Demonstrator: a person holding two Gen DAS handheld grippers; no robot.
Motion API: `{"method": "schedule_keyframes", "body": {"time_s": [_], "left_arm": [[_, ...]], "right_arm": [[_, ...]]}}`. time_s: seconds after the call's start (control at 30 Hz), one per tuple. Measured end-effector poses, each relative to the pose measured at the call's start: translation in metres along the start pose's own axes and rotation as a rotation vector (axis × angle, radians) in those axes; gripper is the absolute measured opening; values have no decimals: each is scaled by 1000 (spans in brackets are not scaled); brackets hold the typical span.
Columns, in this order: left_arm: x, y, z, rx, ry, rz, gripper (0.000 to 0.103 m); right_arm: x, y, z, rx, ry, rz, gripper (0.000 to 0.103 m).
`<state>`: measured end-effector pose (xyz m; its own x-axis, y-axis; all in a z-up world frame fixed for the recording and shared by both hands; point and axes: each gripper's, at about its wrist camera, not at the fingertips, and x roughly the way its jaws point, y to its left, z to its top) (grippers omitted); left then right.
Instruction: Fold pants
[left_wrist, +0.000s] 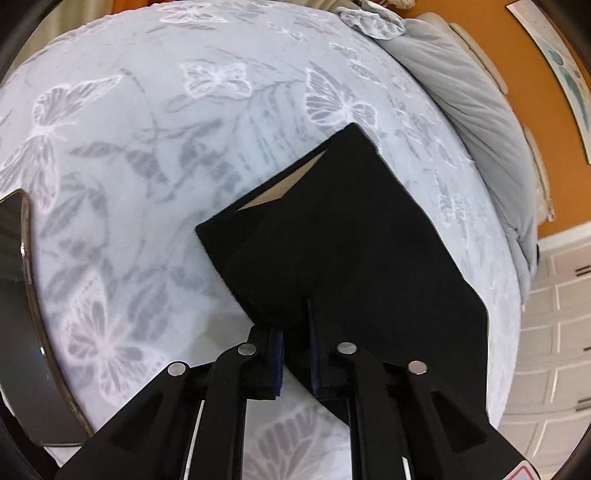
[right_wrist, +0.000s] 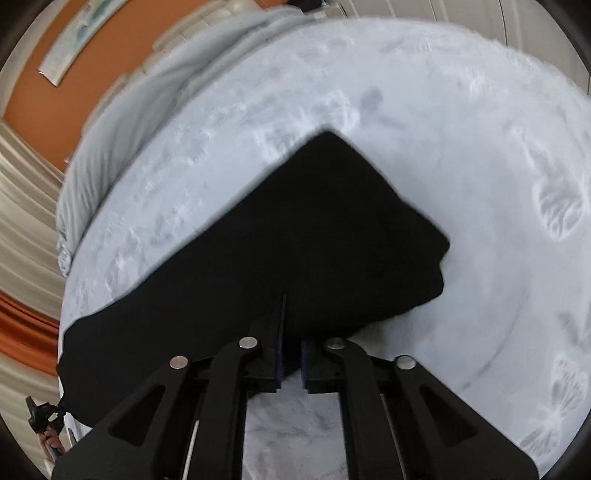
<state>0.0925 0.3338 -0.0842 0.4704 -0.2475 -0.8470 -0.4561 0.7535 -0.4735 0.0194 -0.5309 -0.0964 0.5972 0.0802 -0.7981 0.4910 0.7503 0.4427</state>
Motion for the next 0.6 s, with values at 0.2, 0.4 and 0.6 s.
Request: {"method": "schedule_keyframes", "body": {"time_s": [0.2, 0.4, 0.6], "left_arm": [[-53, -55, -25, 157, -242, 89, 26], [-74, -111, -48, 305, -525, 291, 63], [-46, -117, -48, 357, -398, 213, 63]], "right_arm": [[-15, 1, 16, 87, -127, 64, 68], [-27, 23, 26, 20, -209, 75, 4], [-1, -17, 21, 116, -84, -108, 5]]}}
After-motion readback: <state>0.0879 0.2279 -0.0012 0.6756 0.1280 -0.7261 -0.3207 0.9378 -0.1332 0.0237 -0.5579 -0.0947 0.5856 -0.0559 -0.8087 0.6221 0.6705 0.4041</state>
